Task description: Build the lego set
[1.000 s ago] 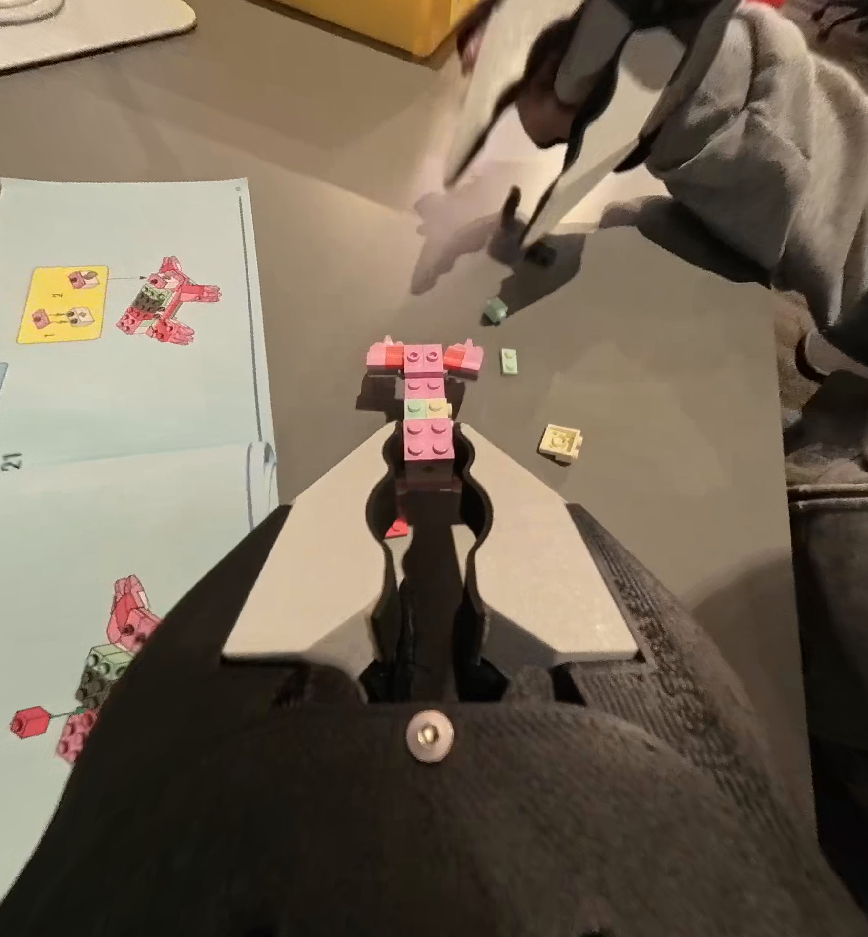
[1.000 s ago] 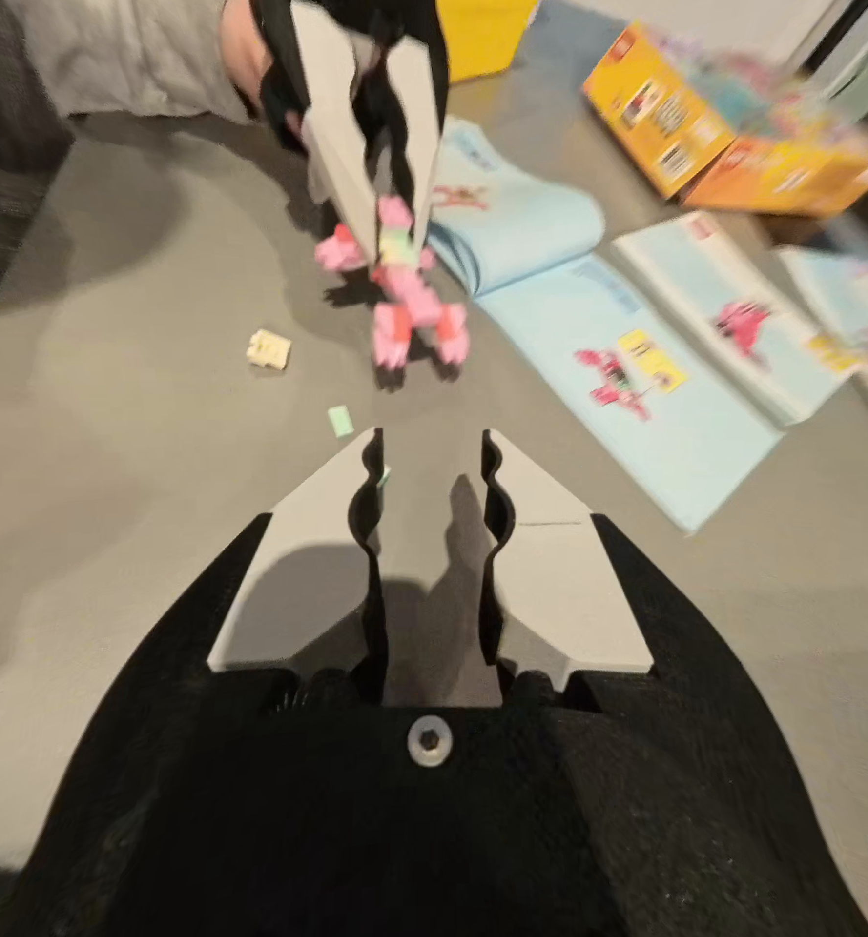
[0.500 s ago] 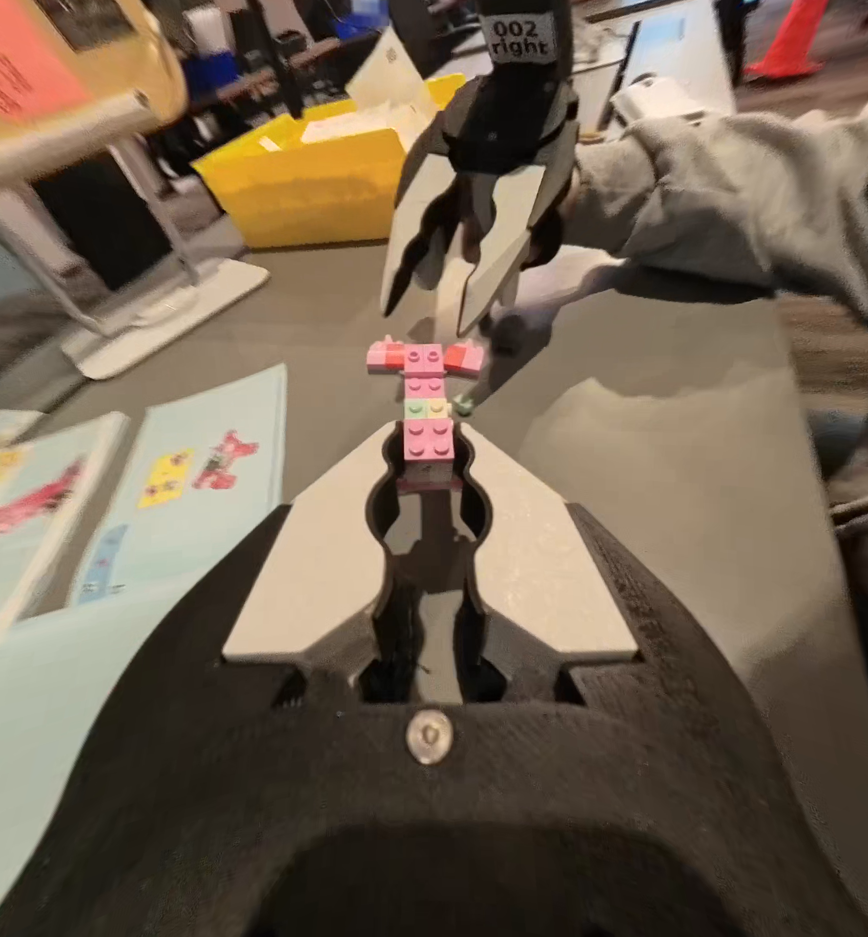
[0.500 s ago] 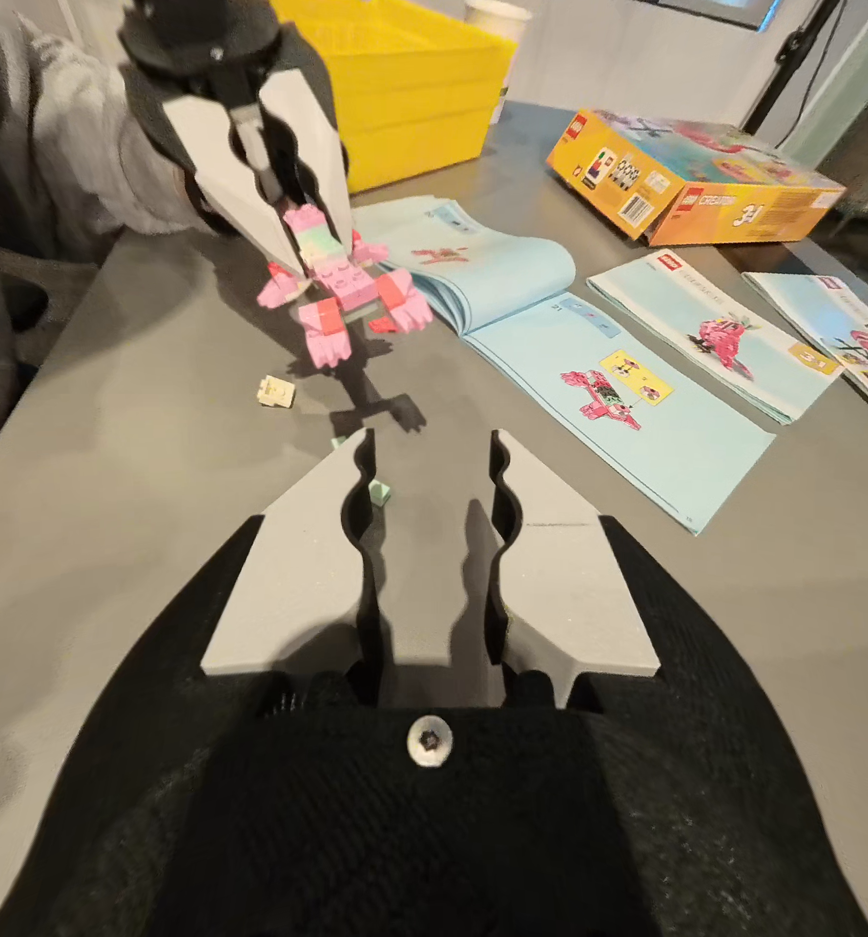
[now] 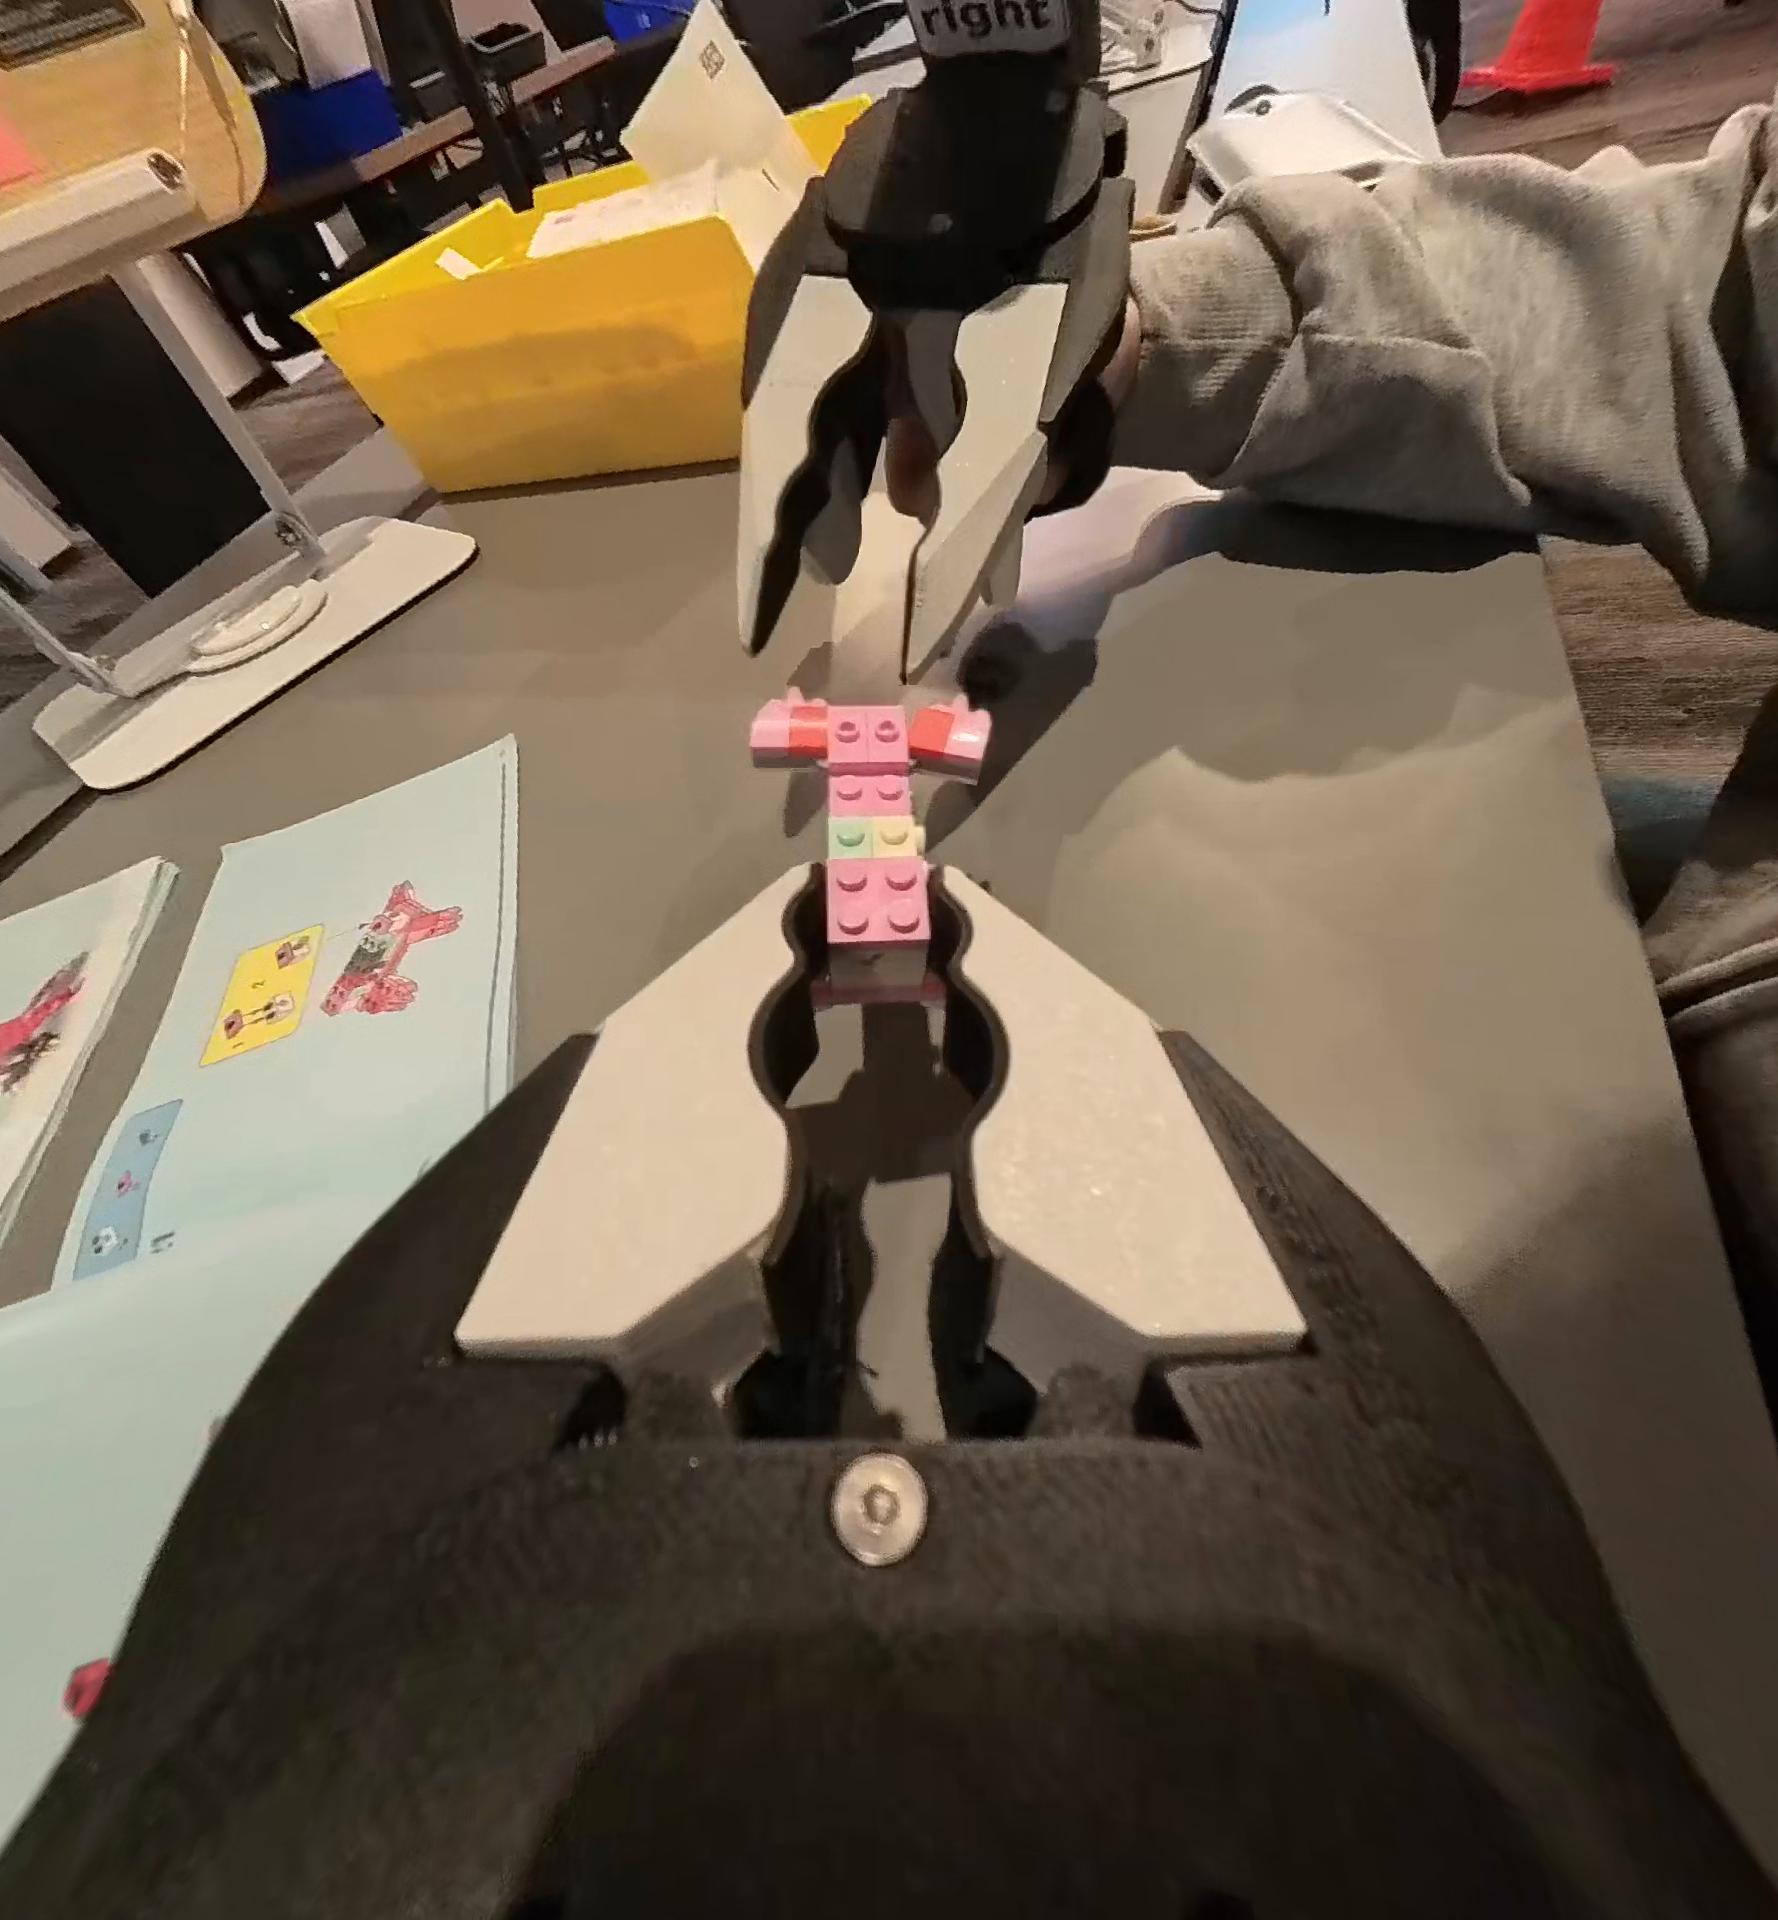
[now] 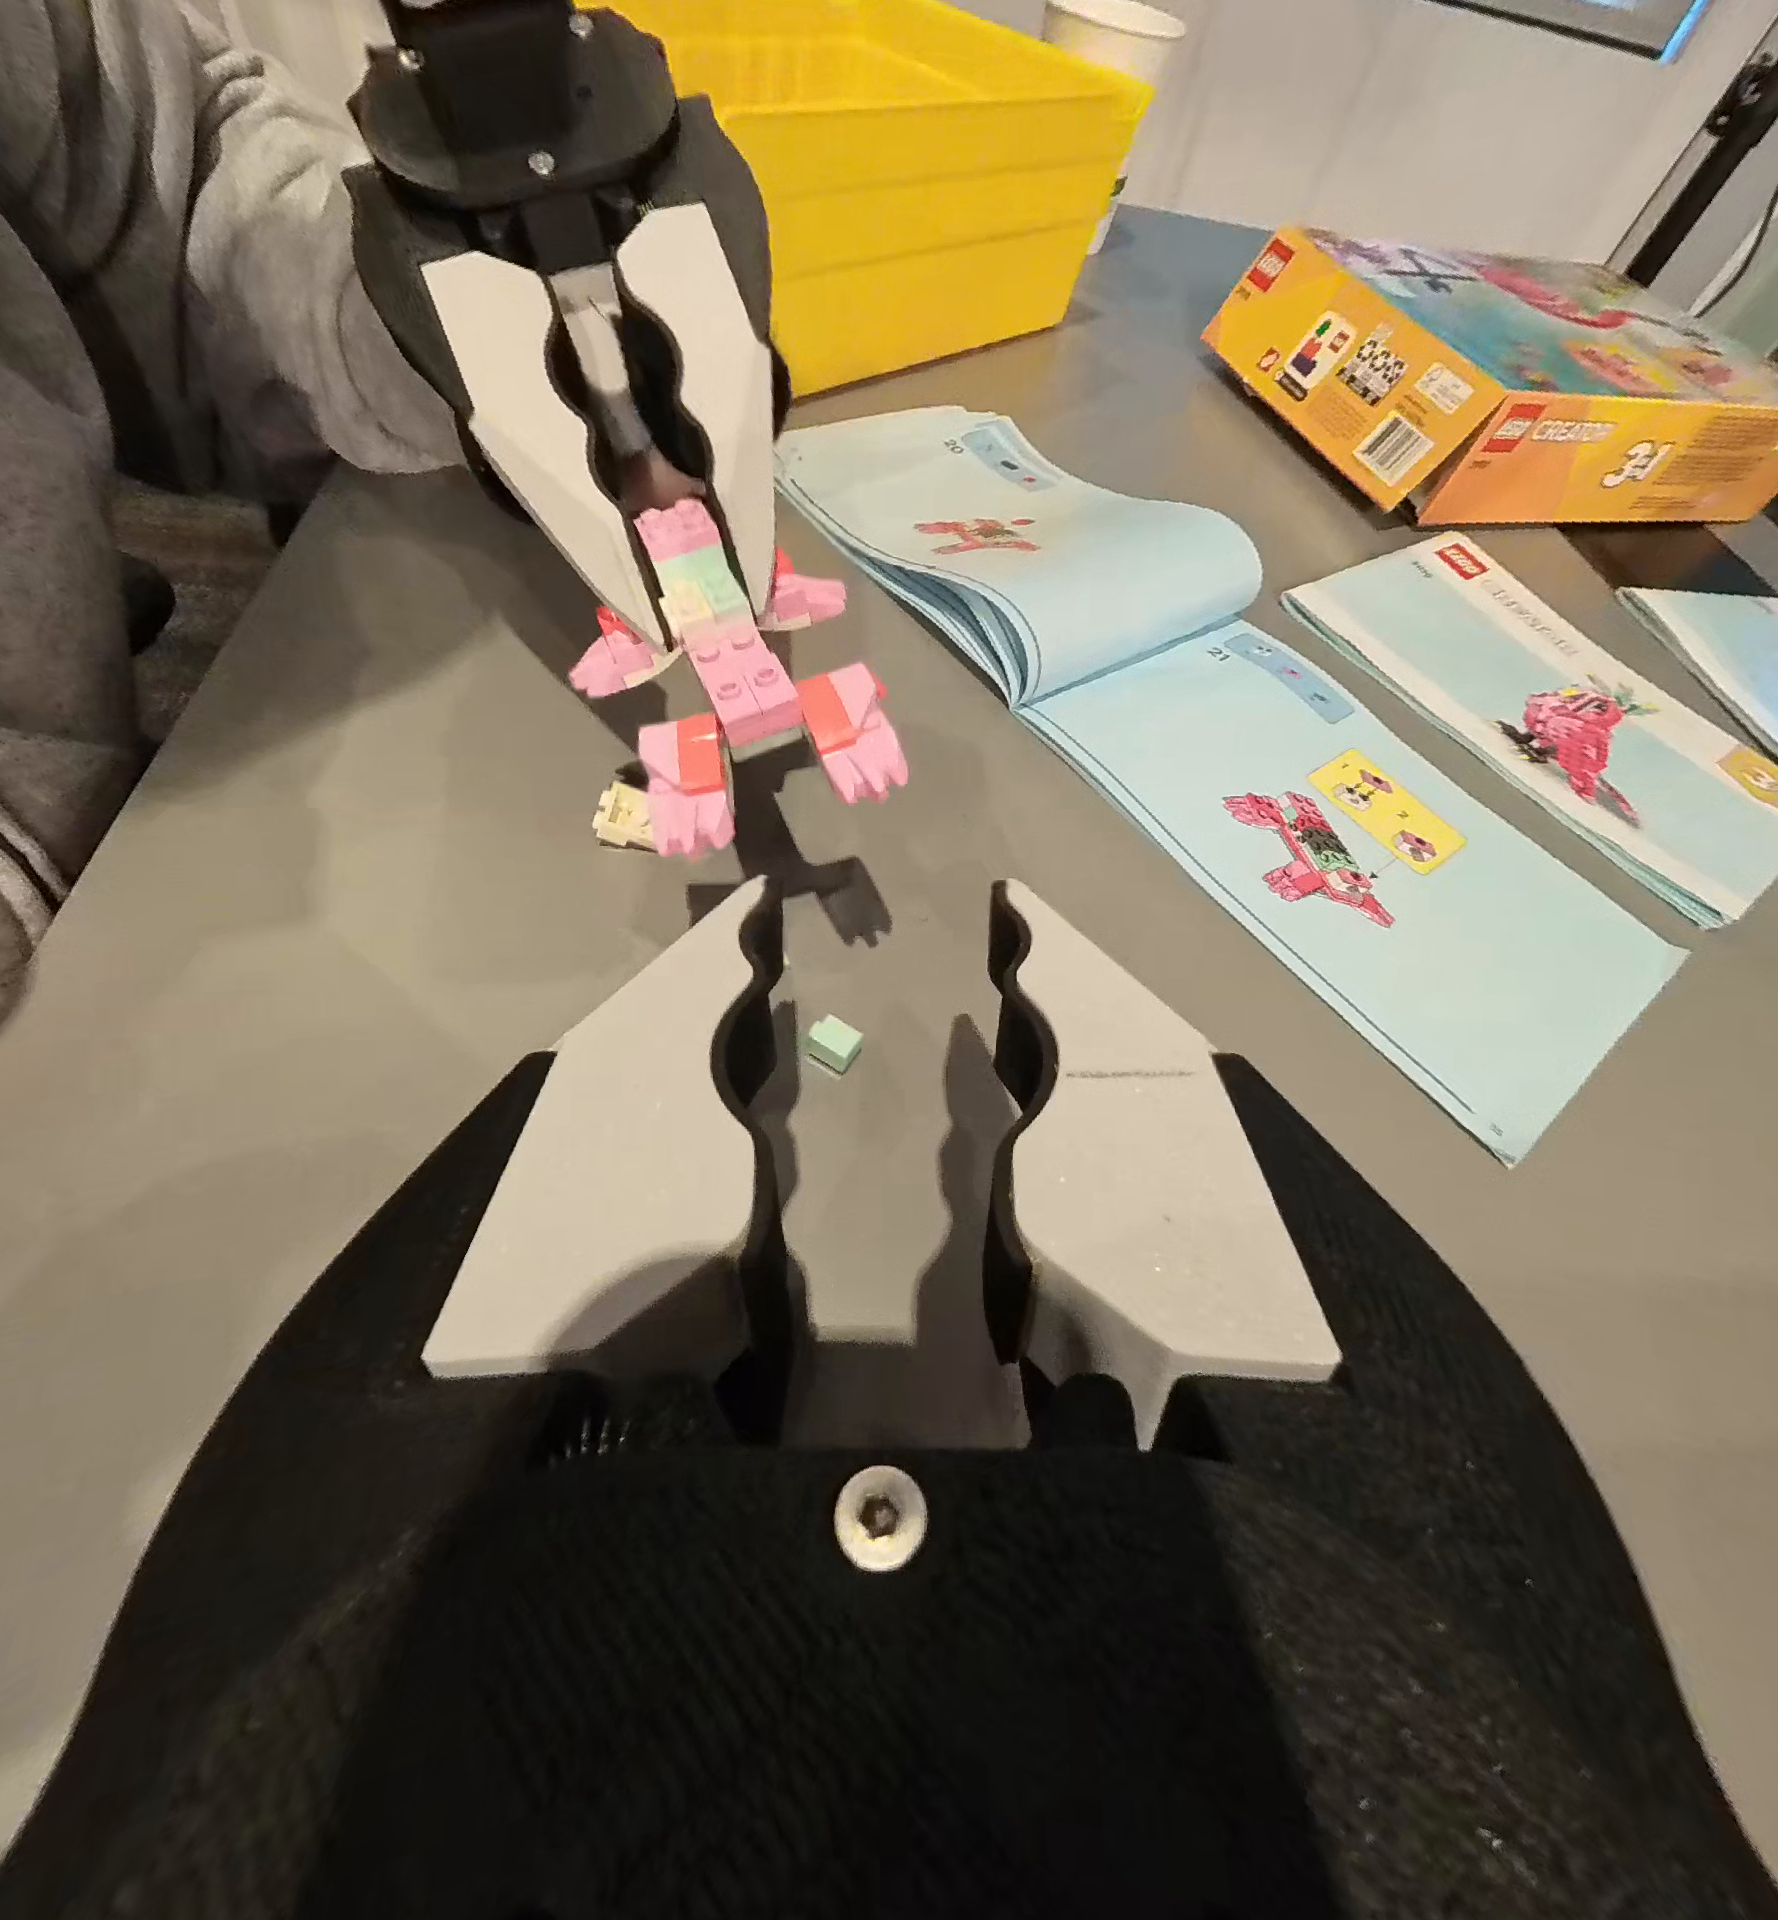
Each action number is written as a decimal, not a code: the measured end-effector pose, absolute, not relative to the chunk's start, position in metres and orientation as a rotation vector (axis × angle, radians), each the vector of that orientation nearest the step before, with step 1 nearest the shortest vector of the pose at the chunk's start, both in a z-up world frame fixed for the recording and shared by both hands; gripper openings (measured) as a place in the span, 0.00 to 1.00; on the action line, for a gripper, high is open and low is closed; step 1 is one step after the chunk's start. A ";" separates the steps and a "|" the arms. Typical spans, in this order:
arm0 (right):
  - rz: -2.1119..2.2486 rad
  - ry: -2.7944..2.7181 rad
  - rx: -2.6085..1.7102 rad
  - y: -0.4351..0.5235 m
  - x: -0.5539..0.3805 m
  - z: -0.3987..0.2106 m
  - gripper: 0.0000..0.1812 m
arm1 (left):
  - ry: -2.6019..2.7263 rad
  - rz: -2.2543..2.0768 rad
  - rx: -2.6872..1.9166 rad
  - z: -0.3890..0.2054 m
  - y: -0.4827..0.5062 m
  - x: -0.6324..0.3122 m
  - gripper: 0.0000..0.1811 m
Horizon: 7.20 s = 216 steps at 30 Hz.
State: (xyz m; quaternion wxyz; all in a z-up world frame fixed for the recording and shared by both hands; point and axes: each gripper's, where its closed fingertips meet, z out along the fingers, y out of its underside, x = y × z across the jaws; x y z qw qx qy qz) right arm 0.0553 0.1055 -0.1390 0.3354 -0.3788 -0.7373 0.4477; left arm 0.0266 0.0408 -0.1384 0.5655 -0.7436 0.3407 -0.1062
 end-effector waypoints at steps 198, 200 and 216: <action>1.363 -2.228 -1.585 0.021 0.049 -0.187 0.04 | 0.975 -0.123 -1.346 -0.101 0.017 0.033 0.17; 1.289 -2.234 -1.537 0.025 0.047 -0.189 0.04 | 0.969 -0.137 -1.358 -0.102 0.017 0.032 0.17; 1.030 -2.345 -1.135 0.022 0.051 -0.194 0.13 | 0.804 -0.215 -1.947 -0.164 0.044 -0.021 0.37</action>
